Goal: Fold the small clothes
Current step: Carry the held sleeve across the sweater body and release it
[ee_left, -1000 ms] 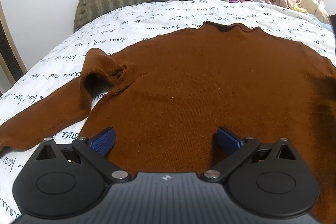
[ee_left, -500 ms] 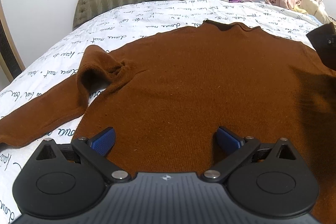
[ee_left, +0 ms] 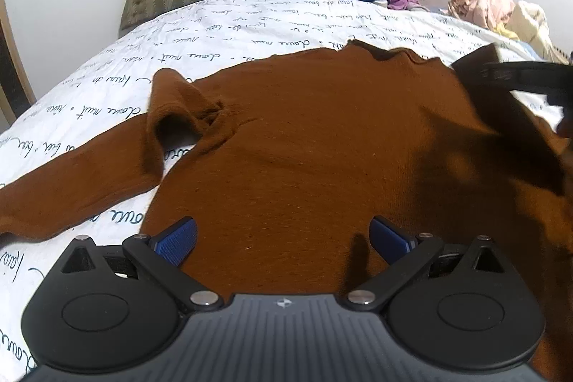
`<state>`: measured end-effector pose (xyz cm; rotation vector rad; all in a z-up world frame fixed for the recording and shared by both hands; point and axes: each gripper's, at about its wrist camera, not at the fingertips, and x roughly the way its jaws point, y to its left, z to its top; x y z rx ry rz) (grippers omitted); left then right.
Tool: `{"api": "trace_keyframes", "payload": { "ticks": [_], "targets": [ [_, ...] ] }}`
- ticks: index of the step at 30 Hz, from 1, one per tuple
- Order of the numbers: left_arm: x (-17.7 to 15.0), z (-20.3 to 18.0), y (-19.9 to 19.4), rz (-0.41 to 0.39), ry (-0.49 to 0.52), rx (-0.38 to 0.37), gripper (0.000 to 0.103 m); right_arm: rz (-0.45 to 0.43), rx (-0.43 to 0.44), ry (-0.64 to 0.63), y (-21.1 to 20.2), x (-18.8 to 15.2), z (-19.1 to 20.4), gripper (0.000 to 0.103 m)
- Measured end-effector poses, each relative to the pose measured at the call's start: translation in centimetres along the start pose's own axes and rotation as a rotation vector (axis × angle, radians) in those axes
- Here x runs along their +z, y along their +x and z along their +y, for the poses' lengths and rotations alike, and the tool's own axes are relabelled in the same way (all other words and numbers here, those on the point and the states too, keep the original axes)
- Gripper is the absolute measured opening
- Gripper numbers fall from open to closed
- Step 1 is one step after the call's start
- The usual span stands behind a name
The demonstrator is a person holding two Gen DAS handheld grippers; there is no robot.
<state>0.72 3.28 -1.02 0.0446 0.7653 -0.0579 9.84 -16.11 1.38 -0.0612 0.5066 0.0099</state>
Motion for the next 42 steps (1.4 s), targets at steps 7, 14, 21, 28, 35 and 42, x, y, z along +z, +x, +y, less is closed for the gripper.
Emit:
{"api": "trace_keyframes", "payload": {
  "ticks": [7, 14, 21, 28, 35, 42],
  "targets": [
    [-0.3, 1.4, -0.8, -0.002, -0.048, -0.013, 0.103, 0.015, 0.042, -0.045, 2.1, 1.0, 3.6, 0.011],
    [-0.6, 2.7, -1.0, 0.002, -0.104, -0.076, 0.103, 0.004, 0.091, -0.081, 3.6, 2.3, 7.2, 0.011],
    [-0.8, 3.6, -1.2, -0.001, -0.113, -0.055, 0.103, -0.016, 0.133, -0.12, 5.0, 4.1, 10.4, 0.011],
    [-1.0, 4.2, -0.9, 0.014, -0.124, -0.034, 0.103, -0.014, 0.186, -0.121, 6.0, 5.0, 12.8, 0.011],
    [-0.9, 4.7, -1.2, 0.011, -0.133, -0.02, 0.103, -0.006, 0.247, -0.158, 6.0, 4.5, 15.1, 0.011],
    [-0.9, 4.9, -1.1, 0.022, -0.146, -0.006, 0.103, 0.015, 0.365, -0.177, 5.5, 4.4, 15.9, 0.011]
  ]
}}
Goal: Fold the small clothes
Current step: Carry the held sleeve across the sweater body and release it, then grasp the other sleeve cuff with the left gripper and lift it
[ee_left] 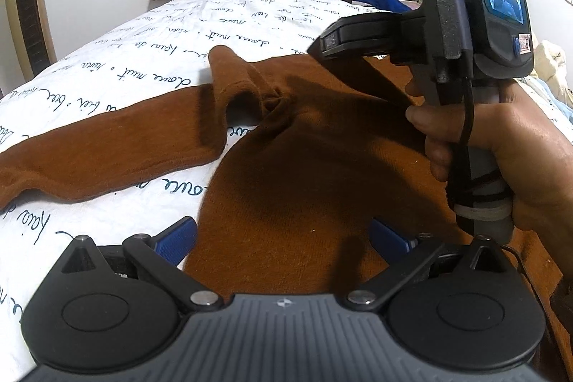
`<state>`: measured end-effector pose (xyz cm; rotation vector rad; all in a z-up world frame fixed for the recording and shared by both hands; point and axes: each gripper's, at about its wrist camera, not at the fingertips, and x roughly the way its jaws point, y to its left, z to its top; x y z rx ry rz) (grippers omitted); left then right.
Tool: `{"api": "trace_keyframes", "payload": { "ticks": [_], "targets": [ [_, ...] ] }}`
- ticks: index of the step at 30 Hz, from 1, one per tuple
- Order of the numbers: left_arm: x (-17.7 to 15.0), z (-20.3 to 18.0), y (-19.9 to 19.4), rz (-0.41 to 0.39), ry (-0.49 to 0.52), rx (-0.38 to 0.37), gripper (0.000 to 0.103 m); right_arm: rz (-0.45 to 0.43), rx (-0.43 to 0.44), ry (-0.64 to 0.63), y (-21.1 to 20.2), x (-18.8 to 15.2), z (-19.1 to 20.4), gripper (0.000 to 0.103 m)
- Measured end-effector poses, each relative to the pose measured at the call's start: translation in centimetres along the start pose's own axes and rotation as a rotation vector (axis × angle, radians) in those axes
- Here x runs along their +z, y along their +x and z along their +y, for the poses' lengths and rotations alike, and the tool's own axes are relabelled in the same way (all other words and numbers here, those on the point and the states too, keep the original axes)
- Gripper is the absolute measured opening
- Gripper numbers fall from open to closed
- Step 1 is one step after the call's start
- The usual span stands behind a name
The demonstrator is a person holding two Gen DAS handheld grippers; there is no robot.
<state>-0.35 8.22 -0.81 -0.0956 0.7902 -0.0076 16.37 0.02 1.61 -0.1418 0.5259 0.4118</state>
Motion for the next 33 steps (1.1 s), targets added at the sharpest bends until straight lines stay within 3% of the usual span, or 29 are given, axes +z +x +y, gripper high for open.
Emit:
{"api": "trace_keyframes", "payload": {
  "ticks": [5, 8, 14, 19, 22, 24, 26, 29, 33],
  "targets": [
    [-0.2, -0.5, 0.0, 0.006, 0.02, 0.019, 0.103, 0.047, 0.028, 0.014, 1.0, -0.1, 0.1, 0.012],
    [-0.2, -0.3, -0.3, 0.002, 0.021, 0.02, 0.103, 0.061, 0.044, 0.084, 0.9, -0.5, -0.9, 0.033],
    [0.1, 0.2, -0.5, -0.002, -0.011, 0.026, 0.103, -0.007, 0.088, 0.189, -3.6, -0.9, -3.0, 0.04],
    [0.1, -0.2, -0.8, 0.006, -0.019, 0.002, 0.103, 0.153, 0.107, 0.241, -3.1, -3.0, -3.7, 0.042],
    [0.1, -0.5, -1.1, 0.003, 0.002, -0.001, 0.103, 0.202, 0.087, 0.25, -2.5, -4.2, -3.6, 0.042],
    [0.0, -0.6, -1.3, 0.0, 0.013, 0.006, 0.103, 0.18, 0.088, 0.268, -3.3, -4.5, -3.5, 0.042],
    [0.1, -0.4, -1.5, 0.0, 0.011, 0.01, 0.103, 0.159, 0.102, 0.277, -4.1, -4.5, -3.7, 0.052],
    [0.4, 0.0, -1.8, 0.009, -0.025, -0.005, 0.103, 0.159, 0.069, 0.256, -4.7, -4.7, -3.8, 0.053],
    [0.6, 0.5, -2.0, 0.022, -0.073, -0.018, 0.103, 0.151, 0.093, 0.296, -5.6, -5.0, -4.2, 0.056]
  ]
}}
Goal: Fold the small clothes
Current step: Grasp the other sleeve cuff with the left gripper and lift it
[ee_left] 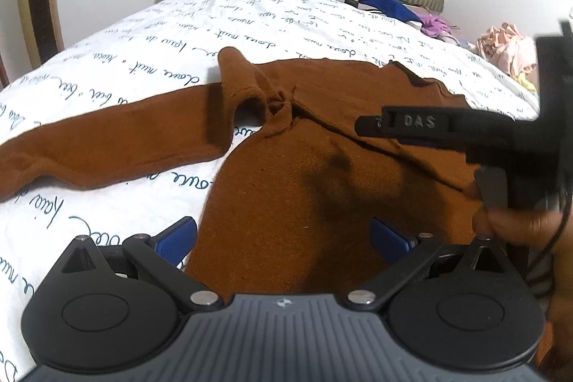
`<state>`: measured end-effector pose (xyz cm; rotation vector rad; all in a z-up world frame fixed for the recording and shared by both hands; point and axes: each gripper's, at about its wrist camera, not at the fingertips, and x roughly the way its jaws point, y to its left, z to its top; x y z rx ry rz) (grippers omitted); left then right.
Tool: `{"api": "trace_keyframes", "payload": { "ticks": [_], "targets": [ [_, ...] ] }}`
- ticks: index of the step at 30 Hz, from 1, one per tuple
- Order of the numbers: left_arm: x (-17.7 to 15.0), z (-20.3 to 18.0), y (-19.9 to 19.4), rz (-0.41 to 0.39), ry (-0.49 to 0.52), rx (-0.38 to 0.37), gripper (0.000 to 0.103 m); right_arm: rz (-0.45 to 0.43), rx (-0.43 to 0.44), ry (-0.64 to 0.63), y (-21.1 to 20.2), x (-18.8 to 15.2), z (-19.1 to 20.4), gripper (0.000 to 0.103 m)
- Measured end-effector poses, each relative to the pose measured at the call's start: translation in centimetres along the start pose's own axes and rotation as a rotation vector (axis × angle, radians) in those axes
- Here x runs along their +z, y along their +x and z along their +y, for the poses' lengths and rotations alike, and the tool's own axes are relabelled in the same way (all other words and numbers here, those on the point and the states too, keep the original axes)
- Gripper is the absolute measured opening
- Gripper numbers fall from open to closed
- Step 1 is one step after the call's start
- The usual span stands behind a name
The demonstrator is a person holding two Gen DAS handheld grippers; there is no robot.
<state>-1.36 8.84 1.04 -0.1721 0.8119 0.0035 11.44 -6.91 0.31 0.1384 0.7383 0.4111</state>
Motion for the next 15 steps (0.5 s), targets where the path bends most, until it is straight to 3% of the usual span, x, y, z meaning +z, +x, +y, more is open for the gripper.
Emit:
{"api": "trace_keyframes", "payload": {
  "ticks": [15],
  "targets": [
    [0.1, -0.2, -1.6, -0.03, 0.002, 0.057, 0.103, -0.015, 0.038, -0.007, -2.0, -1.8, 1.2, 0.066]
  ]
}}
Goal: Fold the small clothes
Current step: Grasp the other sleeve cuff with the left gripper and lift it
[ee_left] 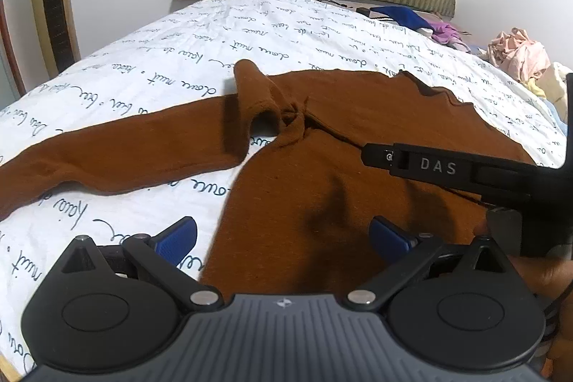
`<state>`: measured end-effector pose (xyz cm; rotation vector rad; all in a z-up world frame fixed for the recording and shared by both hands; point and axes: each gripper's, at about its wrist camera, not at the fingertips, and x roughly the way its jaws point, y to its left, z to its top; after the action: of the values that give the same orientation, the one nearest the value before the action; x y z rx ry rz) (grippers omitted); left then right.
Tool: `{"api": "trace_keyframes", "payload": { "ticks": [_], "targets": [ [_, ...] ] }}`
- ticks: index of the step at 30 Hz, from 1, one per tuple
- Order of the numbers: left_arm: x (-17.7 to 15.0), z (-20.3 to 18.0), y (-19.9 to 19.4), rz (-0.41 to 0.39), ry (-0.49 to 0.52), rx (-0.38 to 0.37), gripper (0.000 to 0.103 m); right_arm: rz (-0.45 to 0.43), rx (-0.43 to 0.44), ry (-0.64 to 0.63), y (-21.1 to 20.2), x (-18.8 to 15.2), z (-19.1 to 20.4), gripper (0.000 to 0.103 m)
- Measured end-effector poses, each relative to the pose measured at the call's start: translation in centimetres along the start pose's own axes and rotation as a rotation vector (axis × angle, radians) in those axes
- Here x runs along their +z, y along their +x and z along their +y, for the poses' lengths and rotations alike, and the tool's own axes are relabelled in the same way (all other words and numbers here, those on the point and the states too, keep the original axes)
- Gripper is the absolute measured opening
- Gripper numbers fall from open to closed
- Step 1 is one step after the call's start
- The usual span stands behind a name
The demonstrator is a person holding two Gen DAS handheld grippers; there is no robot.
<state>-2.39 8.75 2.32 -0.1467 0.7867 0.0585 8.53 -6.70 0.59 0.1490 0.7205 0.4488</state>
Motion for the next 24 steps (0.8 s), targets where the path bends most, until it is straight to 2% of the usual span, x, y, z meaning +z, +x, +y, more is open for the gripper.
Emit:
{"api": "trace_keyframes", "payload": {
  "ticks": [9, 17, 21, 24],
  "targets": [
    [-0.1, 0.6, -0.6, 0.003, -0.019, 0.02, 0.103, -0.004, 0.007, 0.032, -0.5, -0.5, -0.1, 0.067],
    [-0.2, 1.4, -1.7, -0.024, -0.033, 0.006, 0.103, 0.001, 0.004, 0.034, -0.5, -0.9, 0.0, 0.07],
    [-0.1, 3.8, -2.8, -0.037, -0.097, 0.036, 0.103, -0.007, 0.01, -0.032, -0.4, -0.9, 1.3, 0.07],
    [-0.1, 6.8, -3.7, -0.04, -0.189, 0.081, 0.103, -0.022, 0.009, -0.154, 0.1, -1.0, 3.5, 0.07]
  ]
}}
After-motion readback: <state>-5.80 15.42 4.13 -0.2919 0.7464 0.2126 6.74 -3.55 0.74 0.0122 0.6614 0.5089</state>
